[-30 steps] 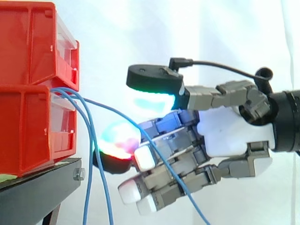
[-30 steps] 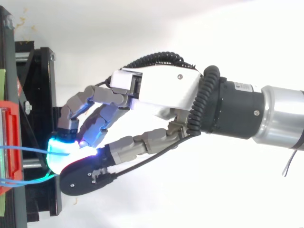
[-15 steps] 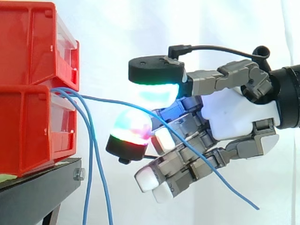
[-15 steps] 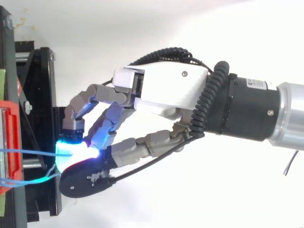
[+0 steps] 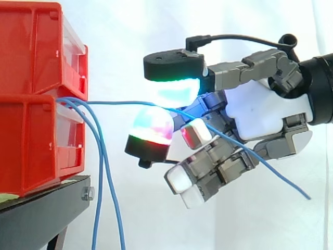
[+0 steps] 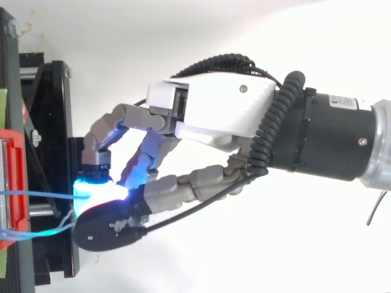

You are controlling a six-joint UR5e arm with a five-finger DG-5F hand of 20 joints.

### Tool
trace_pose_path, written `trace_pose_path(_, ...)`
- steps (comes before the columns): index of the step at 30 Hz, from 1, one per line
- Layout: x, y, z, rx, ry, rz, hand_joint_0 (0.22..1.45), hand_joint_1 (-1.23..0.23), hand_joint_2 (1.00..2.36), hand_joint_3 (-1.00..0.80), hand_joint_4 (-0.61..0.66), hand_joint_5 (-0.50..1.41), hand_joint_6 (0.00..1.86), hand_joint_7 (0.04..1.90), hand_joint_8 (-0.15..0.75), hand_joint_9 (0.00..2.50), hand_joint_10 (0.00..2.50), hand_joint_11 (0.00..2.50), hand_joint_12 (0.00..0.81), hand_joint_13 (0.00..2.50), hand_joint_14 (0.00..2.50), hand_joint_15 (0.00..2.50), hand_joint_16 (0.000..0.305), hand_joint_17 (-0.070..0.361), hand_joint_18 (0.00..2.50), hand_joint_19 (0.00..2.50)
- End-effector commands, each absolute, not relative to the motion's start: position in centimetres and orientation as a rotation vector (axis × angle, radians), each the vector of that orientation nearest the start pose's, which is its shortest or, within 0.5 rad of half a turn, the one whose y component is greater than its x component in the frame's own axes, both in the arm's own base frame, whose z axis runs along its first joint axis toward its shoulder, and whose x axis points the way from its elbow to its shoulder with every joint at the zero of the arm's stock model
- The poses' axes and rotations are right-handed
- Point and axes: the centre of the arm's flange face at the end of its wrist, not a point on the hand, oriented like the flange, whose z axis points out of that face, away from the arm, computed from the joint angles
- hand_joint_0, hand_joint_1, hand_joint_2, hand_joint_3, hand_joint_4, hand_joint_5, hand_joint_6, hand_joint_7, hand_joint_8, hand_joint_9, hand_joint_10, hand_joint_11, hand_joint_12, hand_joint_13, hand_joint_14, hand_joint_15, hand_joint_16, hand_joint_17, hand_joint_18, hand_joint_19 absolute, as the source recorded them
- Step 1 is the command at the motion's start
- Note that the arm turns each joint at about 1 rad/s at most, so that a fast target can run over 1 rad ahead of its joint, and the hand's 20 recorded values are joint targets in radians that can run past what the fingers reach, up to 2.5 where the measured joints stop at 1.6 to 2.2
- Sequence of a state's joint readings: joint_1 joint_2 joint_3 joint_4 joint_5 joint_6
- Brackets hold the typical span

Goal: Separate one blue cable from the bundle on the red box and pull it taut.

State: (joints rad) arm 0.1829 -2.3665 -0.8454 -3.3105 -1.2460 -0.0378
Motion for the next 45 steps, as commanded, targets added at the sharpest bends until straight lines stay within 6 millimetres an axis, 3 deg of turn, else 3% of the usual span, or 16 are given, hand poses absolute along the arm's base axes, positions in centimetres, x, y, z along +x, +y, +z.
trace_pose_path(1,77.6,-2.4,31.7,1.376,1.342,0.895,0.54,-0.58,1.01,-0.34,0.15,-0.07,0.9,0.9,0.231,1.23,0.02,0.54,0.352,0.87,0.02,0.52,0.054,0.122,0.53,0.55)
trace_pose_path(6,77.1,-2.2,32.3,1.385,1.369,0.877,0.52,-0.51,1.01,-0.41,0.16,-0.07,0.89,0.93,0.235,1.23,0.02,0.53,0.363,0.86,0.02,0.51,0.056,0.125,0.52,0.55)
trace_pose_path(13,76.9,-2.3,33.0,1.384,1.365,0.876,0.6,-0.72,1.02,-0.22,0.12,-0.05,0.89,0.96,0.234,1.26,0.02,0.55,0.347,0.92,0.02,0.52,0.053,0.12,0.64,0.52)
trace_pose_path(18,76.9,-2.2,33.3,1.386,1.366,0.873,0.61,-0.8,1.02,-0.14,0.11,-0.04,0.9,0.98,0.224,1.3,0.02,0.53,0.354,1.02,0.02,0.6,0.054,0.121,0.73,0.52)
trace_pose_path(23,77.0,-2.3,34.9,1.381,1.361,0.877,0.62,-0.83,1.02,-0.12,0.09,-0.03,0.9,1.01,0.223,1.31,0.02,0.52,0.351,1.04,0.02,0.61,0.053,0.12,0.75,0.54)
trace_pose_path(26,76.7,-2.4,35.1,1.389,1.373,0.863,0.57,-0.71,1.01,-0.19,0.07,-0.03,0.87,1.03,0.23,1.34,0.02,0.48,0.379,1.04,0.02,0.56,0.06,0.136,0.75,0.53)
trace_pose_path(28,76.5,-2.4,35.0,1.397,1.389,0.851,0.55,-0.5,1.01,-0.3,0.09,-0.04,0.84,1.02,0.235,1.3,0.02,0.45,0.381,0.96,0.02,0.53,0.06,0.134,0.65,0.57)
trace_pose_path(32,76.4,-2.6,35.0,1.403,1.396,0.843,0.54,-0.39,1.01,-0.33,0.11,-0.05,0.83,1.01,0.215,1.24,0.02,0.47,0.364,0.9,0.02,0.55,0.054,0.122,0.56,0.6)
trace_pose_path(34,76.4,-2.6,35.0,1.402,1.395,0.844,0.57,-0.52,1.02,-0.23,0.16,-0.06,0.85,1.01,0.253,1.25,0.02,0.5,0.389,0.91,0.02,0.54,0.058,0.131,0.6,0.58)
trace_pose_path(38,76.4,-2.6,35.1,1.401,1.393,0.846,0.58,-0.64,1.01,-0.12,0.19,-0.06,0.88,1.02,0.291,1.24,0.02,0.52,0.424,0.95,0.02,0.53,0.067,0.151,0.71,0.54)
trace_pose_path(42,76.4,-2.6,35.1,1.401,1.393,0.846,0.62,-0.81,1.01,-0.04,0.11,-0.07,0.91,1.03,0.278,1.21,0.02,0.58,0.415,0.95,0.02,0.54,0.066,0.148,0.73,0.51)
trace_pose_path(45,76.4,-2.5,35.0,1.401,1.396,0.845,0.63,-0.82,1.01,-0.03,0.07,-0.07,0.93,0.95,0.277,1.23,0.02,0.6,0.402,0.96,0.02,0.54,0.065,0.146,0.75,0.52)
